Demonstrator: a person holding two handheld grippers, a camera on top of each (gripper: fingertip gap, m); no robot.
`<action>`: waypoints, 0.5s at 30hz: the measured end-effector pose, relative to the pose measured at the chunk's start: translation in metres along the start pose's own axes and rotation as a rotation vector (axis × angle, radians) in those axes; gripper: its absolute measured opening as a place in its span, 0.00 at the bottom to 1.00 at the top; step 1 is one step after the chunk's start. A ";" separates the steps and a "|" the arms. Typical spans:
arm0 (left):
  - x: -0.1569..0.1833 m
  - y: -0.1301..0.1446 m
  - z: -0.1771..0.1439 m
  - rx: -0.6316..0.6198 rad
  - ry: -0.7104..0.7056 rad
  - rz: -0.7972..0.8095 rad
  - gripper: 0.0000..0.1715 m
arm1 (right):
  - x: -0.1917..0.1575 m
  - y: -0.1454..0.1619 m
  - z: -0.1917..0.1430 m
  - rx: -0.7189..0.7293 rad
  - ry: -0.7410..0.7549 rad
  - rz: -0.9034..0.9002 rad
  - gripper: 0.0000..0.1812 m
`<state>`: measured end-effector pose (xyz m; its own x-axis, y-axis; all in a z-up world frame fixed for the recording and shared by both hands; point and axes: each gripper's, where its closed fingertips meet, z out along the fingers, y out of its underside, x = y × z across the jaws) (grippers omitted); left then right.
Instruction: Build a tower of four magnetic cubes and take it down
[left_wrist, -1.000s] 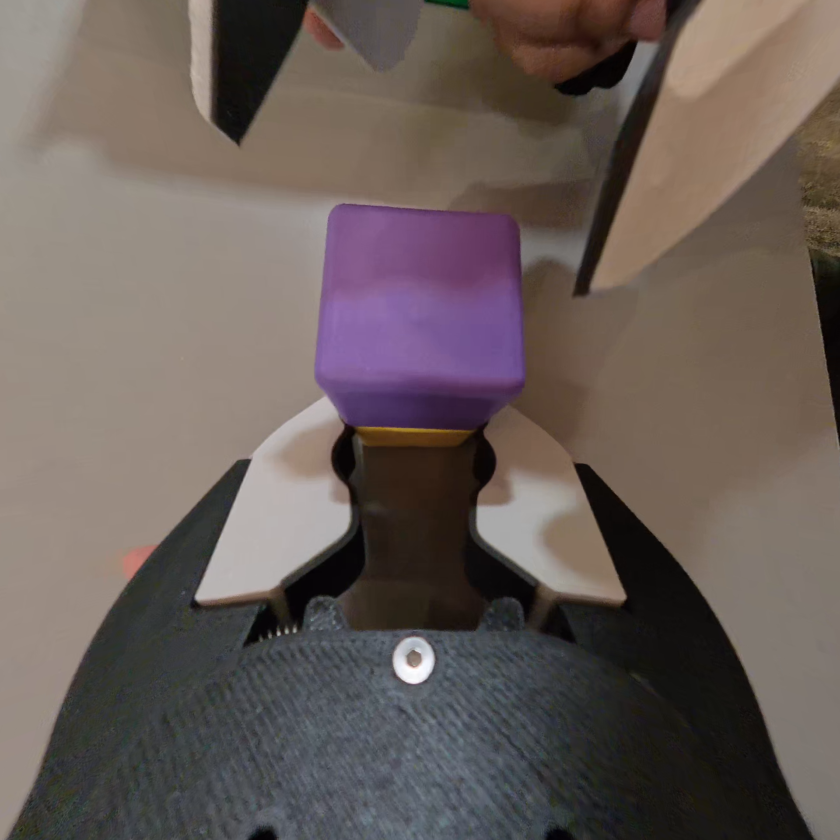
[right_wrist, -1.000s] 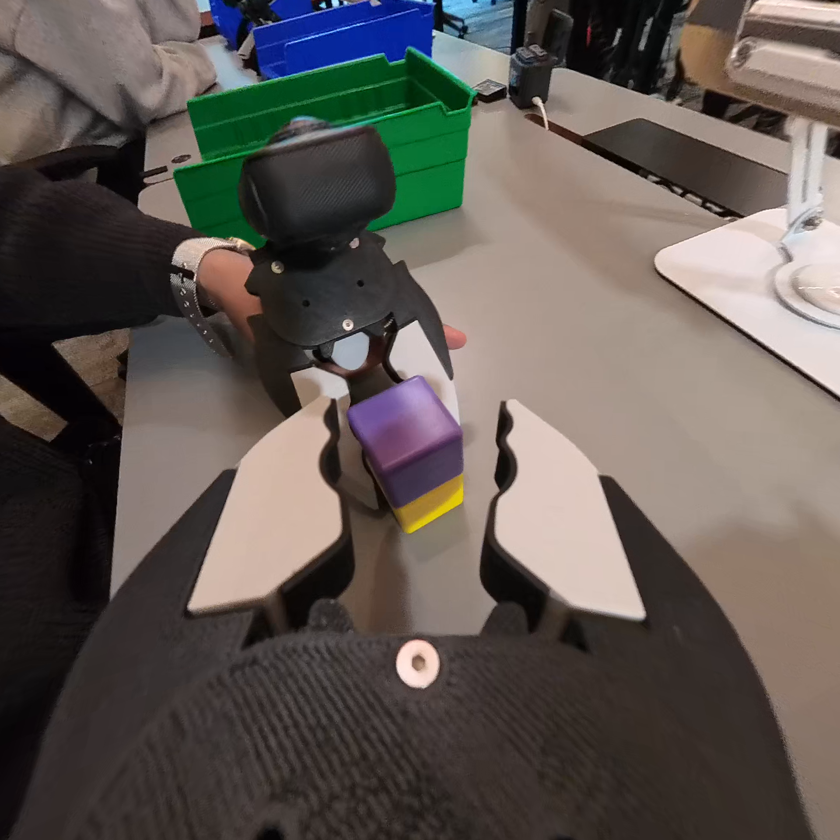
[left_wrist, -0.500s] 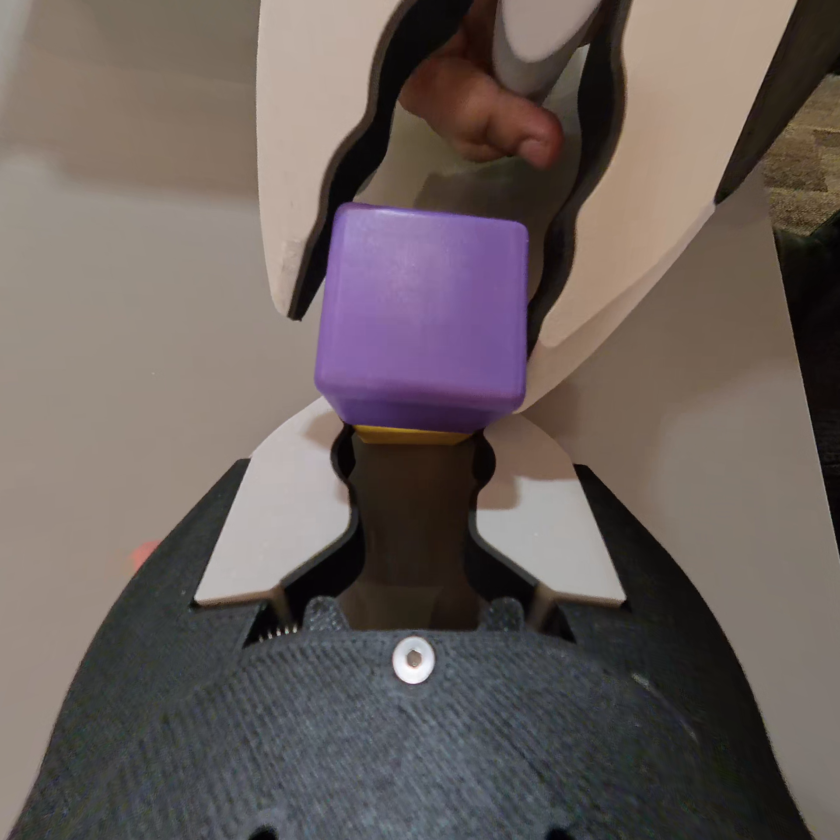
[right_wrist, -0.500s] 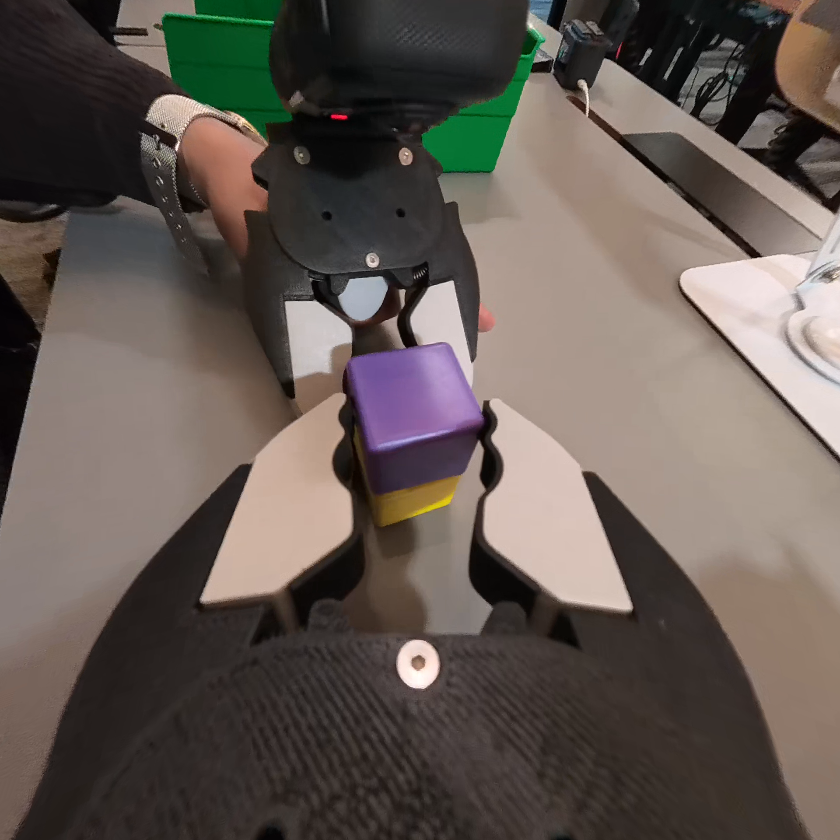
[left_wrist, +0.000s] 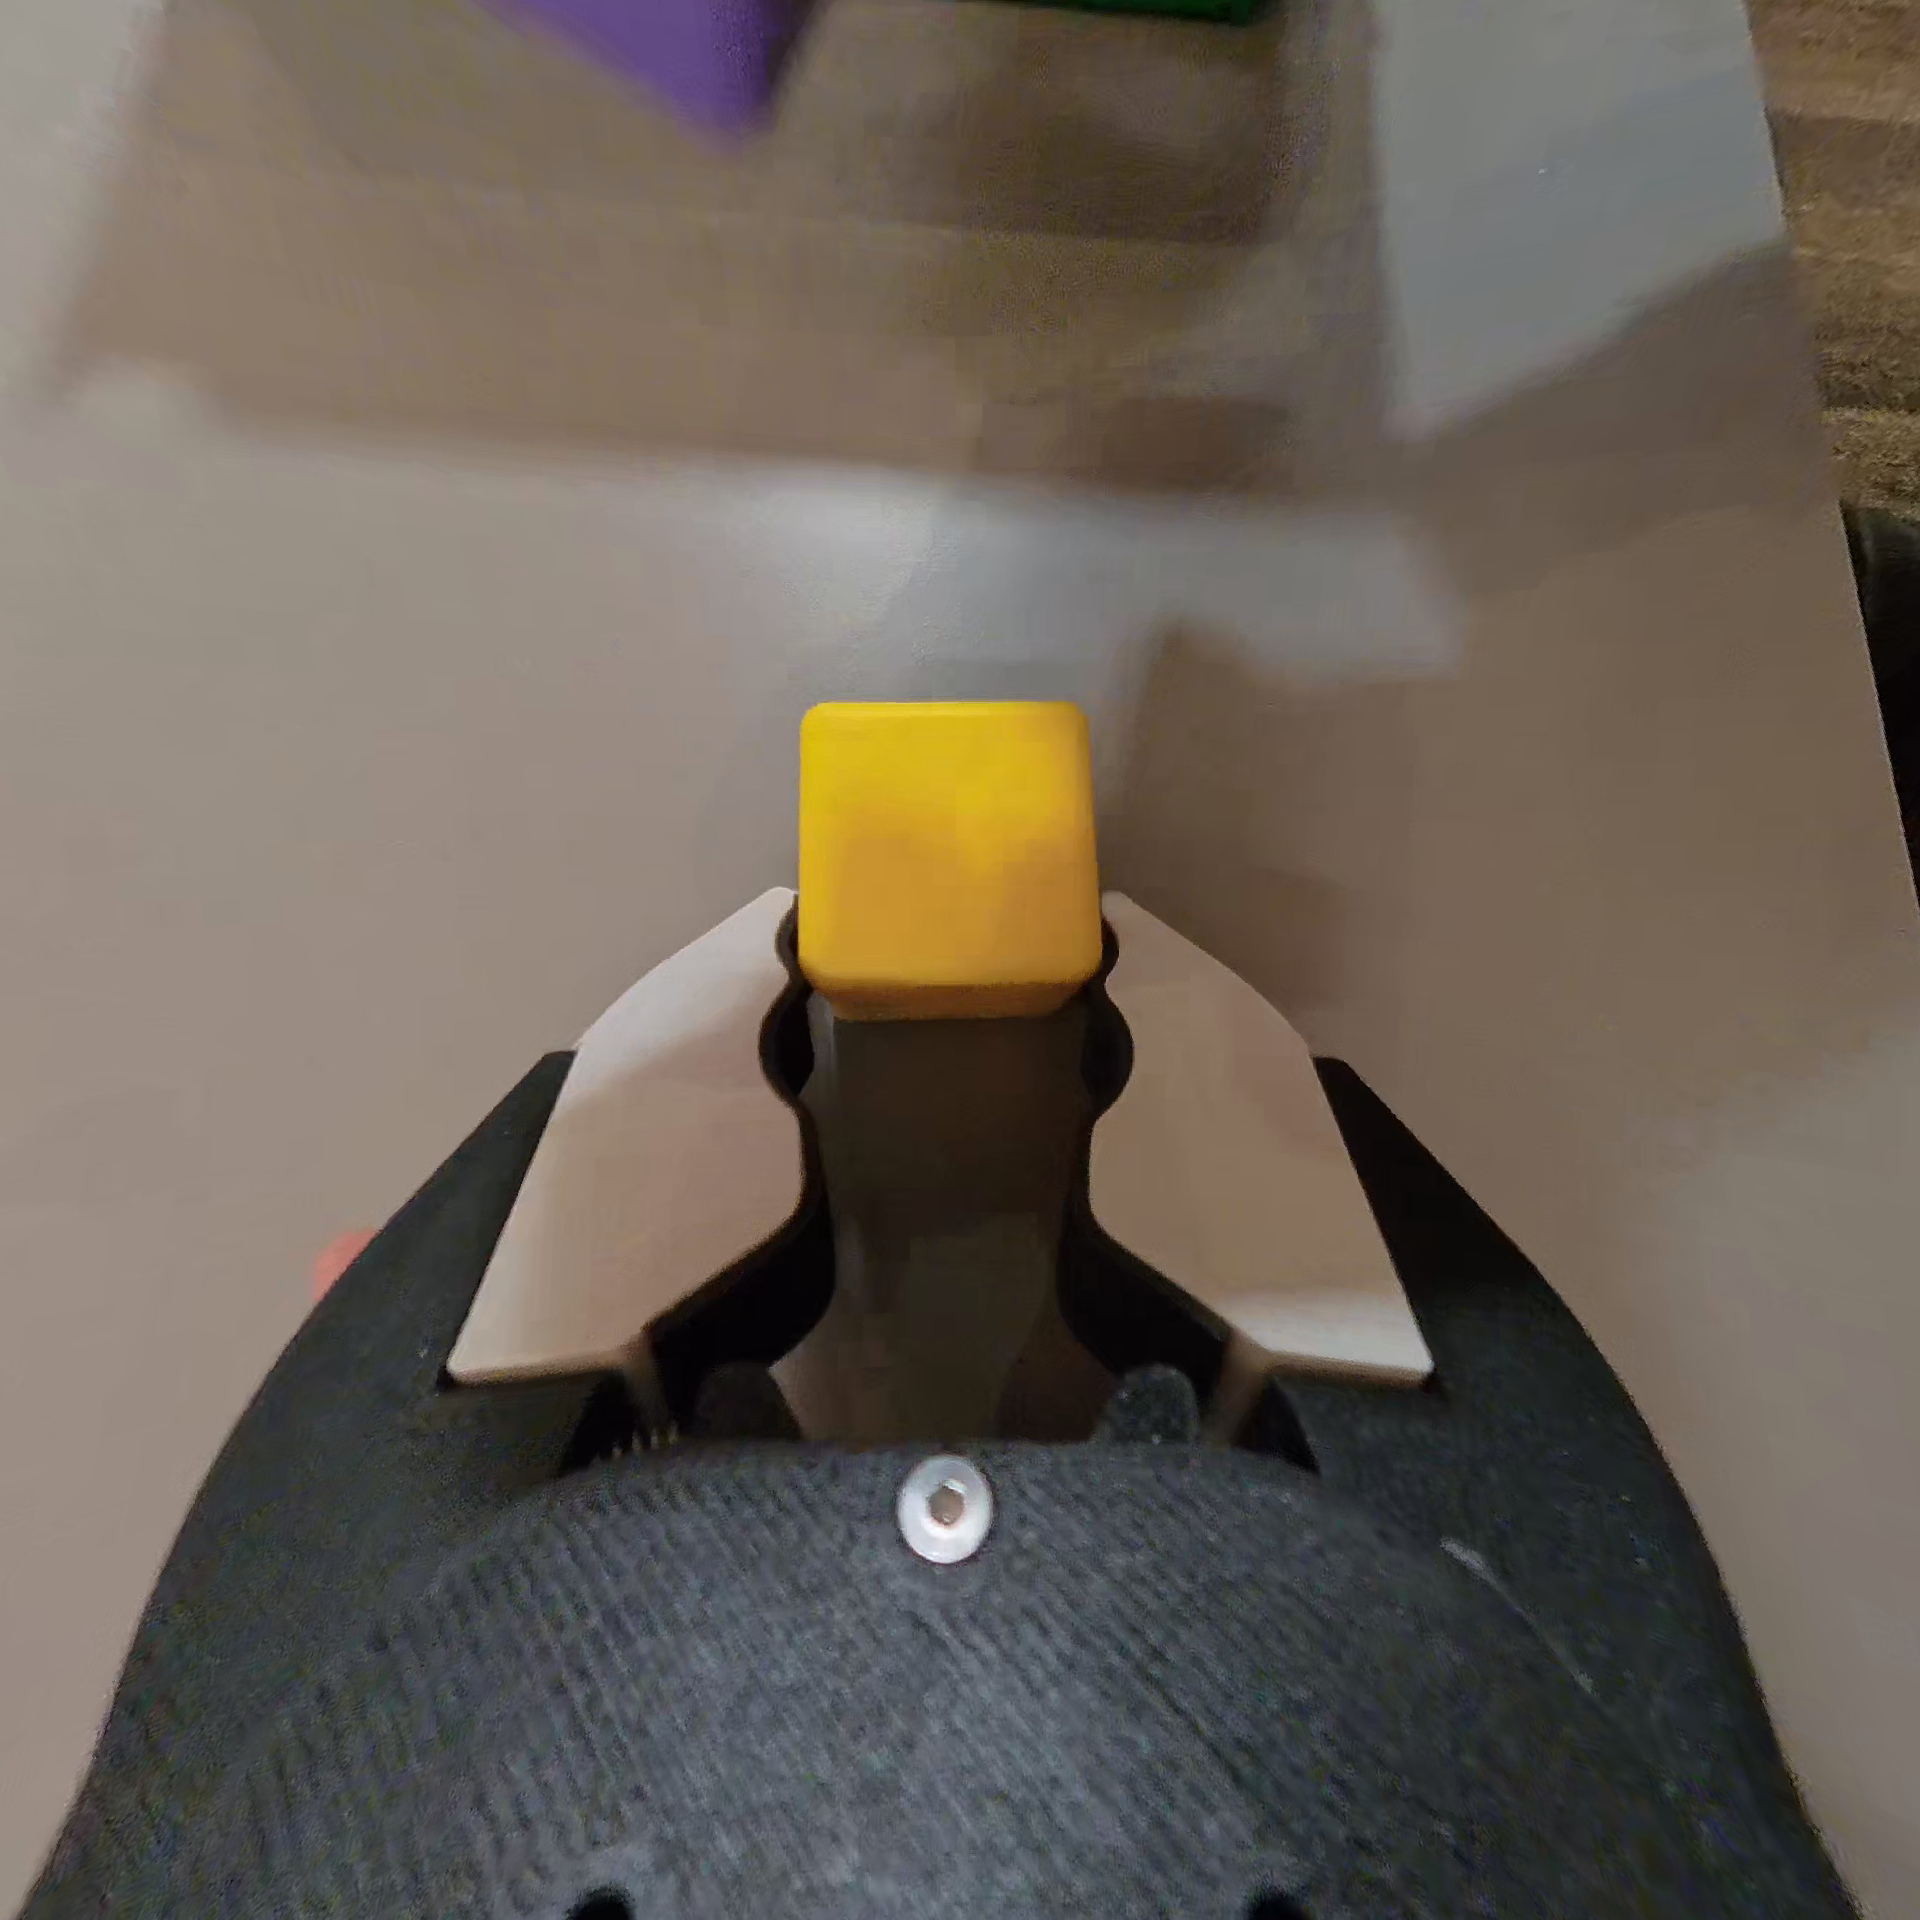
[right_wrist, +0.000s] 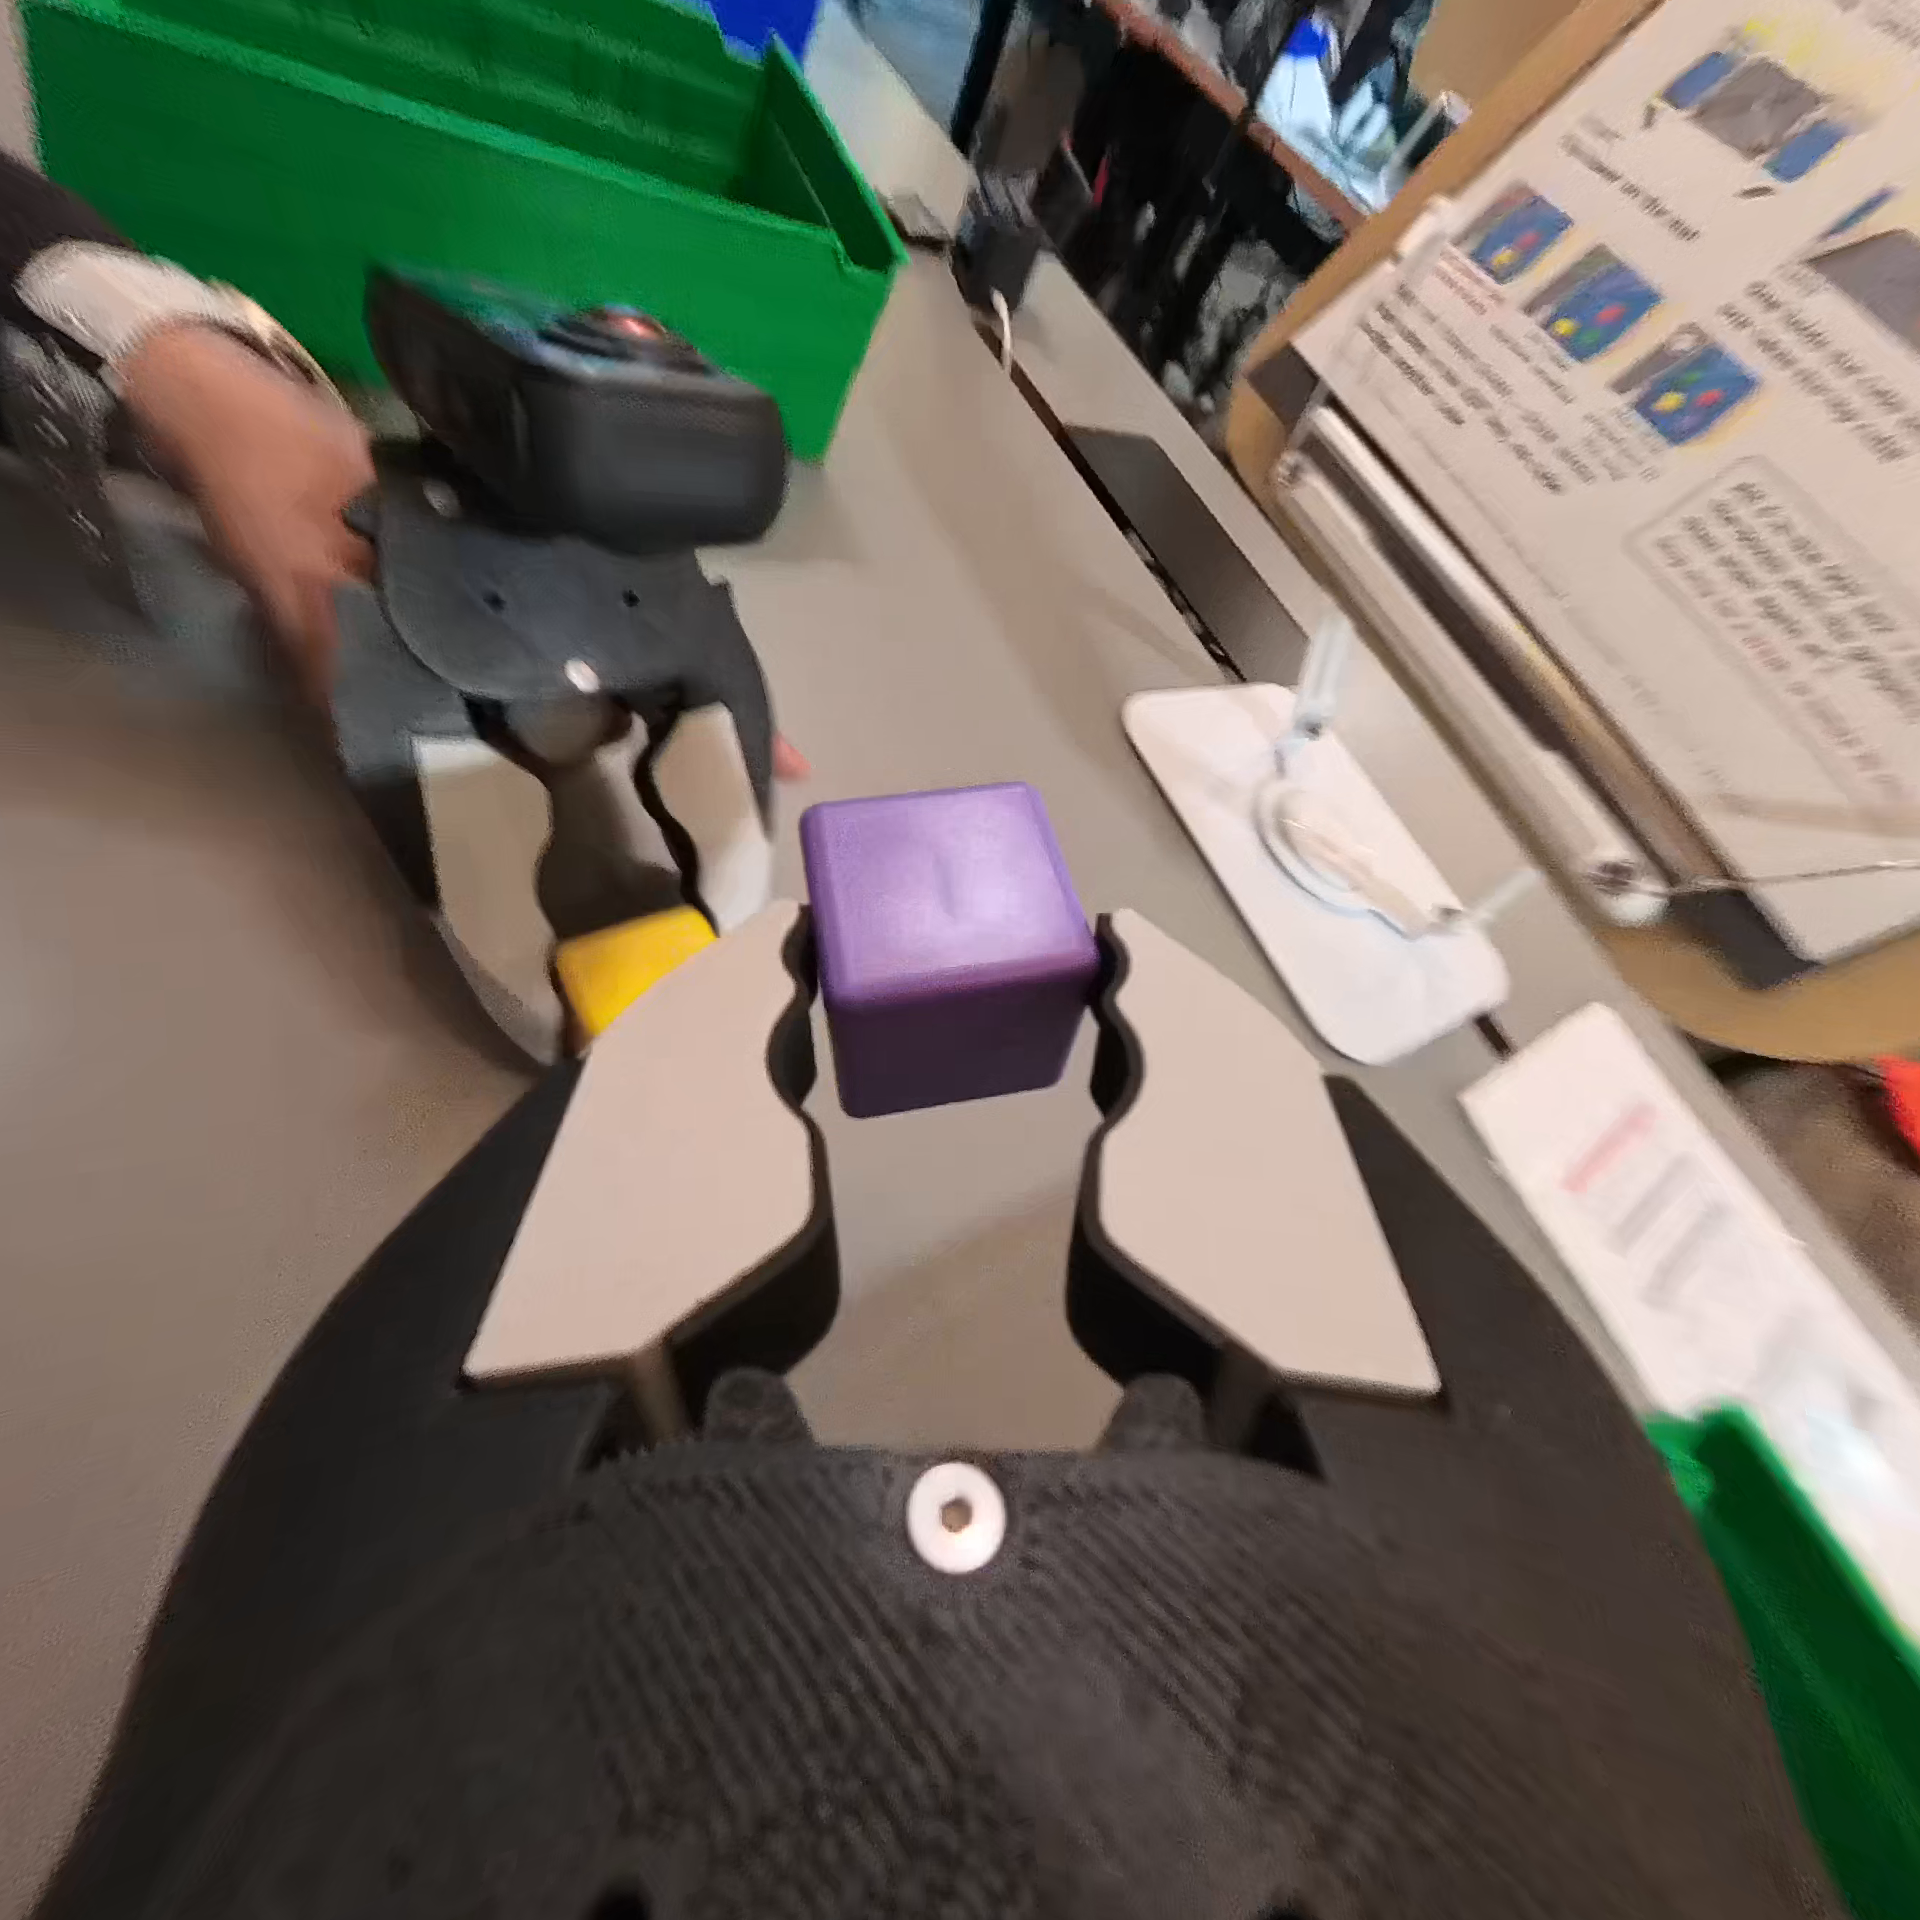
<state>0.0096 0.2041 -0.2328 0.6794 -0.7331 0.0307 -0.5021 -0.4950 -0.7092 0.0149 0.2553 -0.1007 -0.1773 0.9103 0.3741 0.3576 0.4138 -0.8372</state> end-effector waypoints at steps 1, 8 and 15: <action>0.000 0.000 0.000 0.000 -0.001 -0.003 0.29 | 0.011 0.002 -0.011 -0.048 0.026 -0.036 0.28; -0.002 0.002 0.002 -0.017 -0.008 -0.016 0.29 | 0.085 0.029 -0.098 -0.158 0.168 0.083 0.29; -0.002 0.004 0.003 -0.036 -0.010 -0.016 0.29 | 0.115 0.133 -0.125 -0.430 0.258 0.235 0.29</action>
<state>0.0077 0.2053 -0.2383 0.6931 -0.7200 0.0347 -0.5097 -0.5235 -0.6828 0.1566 0.4170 -0.1186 0.1636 0.9305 0.3276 0.7122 0.1184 -0.6919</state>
